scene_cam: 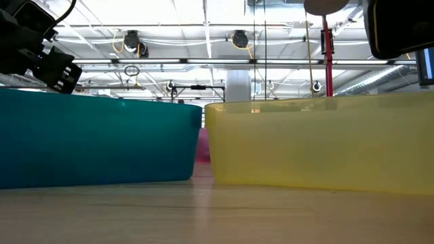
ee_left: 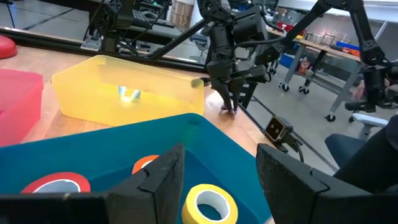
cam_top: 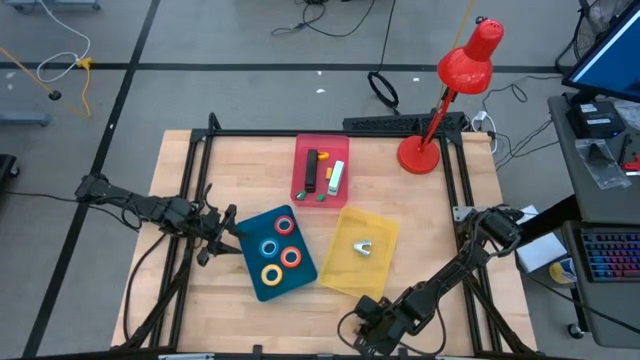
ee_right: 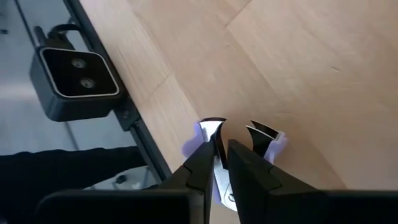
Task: Pick and place Stapler, Stapler remover, tape
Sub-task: Put the violet staple remover into the yellow bin
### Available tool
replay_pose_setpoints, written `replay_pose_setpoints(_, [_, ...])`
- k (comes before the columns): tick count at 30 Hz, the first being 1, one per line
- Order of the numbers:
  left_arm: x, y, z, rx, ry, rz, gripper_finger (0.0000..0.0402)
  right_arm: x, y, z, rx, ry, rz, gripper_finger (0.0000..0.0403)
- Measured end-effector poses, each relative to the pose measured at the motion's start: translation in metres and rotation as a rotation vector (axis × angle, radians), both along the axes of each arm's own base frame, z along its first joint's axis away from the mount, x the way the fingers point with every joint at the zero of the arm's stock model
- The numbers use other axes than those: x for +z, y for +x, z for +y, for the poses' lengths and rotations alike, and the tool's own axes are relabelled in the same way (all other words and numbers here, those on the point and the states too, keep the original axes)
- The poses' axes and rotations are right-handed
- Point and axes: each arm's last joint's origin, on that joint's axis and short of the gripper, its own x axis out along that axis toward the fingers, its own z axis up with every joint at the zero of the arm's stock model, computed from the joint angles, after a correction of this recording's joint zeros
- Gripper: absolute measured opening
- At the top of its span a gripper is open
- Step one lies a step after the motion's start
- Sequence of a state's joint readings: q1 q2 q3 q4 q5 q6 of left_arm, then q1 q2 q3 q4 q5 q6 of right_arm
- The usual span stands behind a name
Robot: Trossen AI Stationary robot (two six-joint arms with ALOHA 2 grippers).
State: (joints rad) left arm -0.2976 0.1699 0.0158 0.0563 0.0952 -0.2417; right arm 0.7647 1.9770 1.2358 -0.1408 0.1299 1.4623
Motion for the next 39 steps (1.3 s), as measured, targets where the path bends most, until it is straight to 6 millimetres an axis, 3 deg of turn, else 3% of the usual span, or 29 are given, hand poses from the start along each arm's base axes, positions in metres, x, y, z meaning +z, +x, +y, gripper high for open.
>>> replay_pose_setpoints(27, [0.0000, 0.0000, 0.0000, 0.000, -0.003, 0.001, 0.0198, -0.0064, -0.0007, -0.0044, -0.040, 0.017, 0.015, 0.0044])
replay_pose_setpoints(34, [0.0000, 0.0000, 0.0000, 0.000, -0.002, 0.001, 0.0198, -0.0077, -0.0021, -0.0057, -0.073, 0.019, 0.045, 0.0005])
replay_pose_setpoints(39, [0.0000, 0.0000, 0.0000, 0.000, -0.002, 0.001, 0.0198, -0.0080, -0.0022, -0.0058, -0.079, 0.021, 0.048, 0.0004])
